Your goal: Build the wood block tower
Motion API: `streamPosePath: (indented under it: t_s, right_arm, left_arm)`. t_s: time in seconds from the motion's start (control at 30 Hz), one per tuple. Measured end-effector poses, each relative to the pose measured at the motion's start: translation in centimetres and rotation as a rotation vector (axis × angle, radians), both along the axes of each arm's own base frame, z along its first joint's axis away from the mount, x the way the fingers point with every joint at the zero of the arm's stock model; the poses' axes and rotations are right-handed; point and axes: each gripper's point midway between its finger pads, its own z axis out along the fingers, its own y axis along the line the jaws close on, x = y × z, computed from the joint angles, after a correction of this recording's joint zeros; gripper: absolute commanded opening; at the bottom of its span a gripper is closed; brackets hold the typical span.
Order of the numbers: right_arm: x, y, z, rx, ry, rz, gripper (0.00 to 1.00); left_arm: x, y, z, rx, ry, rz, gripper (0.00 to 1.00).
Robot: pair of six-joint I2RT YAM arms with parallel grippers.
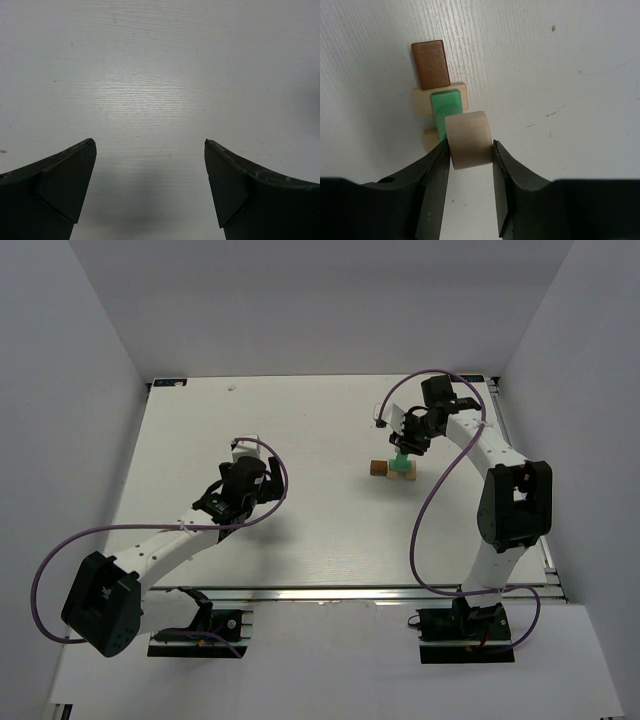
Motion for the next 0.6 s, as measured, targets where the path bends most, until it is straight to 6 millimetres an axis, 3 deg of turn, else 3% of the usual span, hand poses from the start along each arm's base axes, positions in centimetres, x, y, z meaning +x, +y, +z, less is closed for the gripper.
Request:
streamPosePath:
  t_s: [0.13,0.6]
  right_arm:
    - [0.17,0.02,0.08,0.001,-0.007,-0.001,0.33]
    - [0.16,-0.02,0.06,-0.002,-0.007,0.0,0.32]
  left_arm:
    - [0.0,0.0,0.0,0.0,0.0,0.0,0.98]
    - [0.01,0.0,0.01,0.0,0.0,0.0,0.98]
